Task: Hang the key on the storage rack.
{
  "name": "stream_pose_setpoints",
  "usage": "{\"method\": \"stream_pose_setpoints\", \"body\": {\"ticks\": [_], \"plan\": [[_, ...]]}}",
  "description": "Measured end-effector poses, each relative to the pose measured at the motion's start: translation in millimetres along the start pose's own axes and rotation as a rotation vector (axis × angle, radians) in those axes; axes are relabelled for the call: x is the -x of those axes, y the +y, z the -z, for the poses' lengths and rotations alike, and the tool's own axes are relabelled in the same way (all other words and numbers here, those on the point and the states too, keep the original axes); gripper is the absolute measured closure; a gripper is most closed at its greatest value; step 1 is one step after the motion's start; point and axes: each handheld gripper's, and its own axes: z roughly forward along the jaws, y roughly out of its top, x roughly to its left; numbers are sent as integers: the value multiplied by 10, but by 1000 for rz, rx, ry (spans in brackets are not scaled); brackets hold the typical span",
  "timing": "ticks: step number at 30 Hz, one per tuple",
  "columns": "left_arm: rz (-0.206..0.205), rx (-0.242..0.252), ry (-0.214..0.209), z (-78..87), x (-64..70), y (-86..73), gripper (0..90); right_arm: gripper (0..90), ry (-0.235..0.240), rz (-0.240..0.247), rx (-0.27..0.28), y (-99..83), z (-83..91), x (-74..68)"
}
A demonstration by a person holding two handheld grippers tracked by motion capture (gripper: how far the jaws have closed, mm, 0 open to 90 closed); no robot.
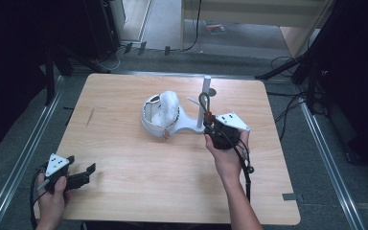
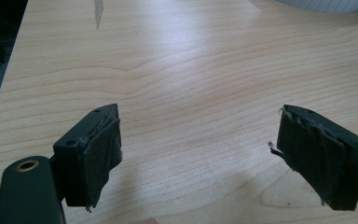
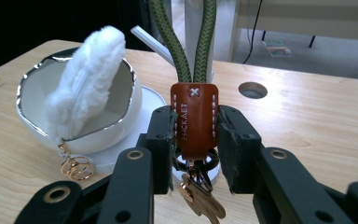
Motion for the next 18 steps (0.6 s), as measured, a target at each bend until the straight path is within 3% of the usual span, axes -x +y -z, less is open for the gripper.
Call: {"method": "stream_pose_setpoints", "body": {"ticks": [5,7,8,10,18], "plan": [[3,2,-2,1,-5,-1,145,672,13,-26,-25,-27,-90,4],[3,2,-2,0,-4,-1,145,628,33,-34,-32,-39,-105,2],[4,2,-2,0,-3,-1,145,551,49,-22,-16,-52,-109,-2],[3,0,-1,0,-2,0,145,521,57,-16,-8,-66,-95,-2],[-1,-1,2,-1,2,1,145,504,76,-28,-12,-199,-26,84]]}}
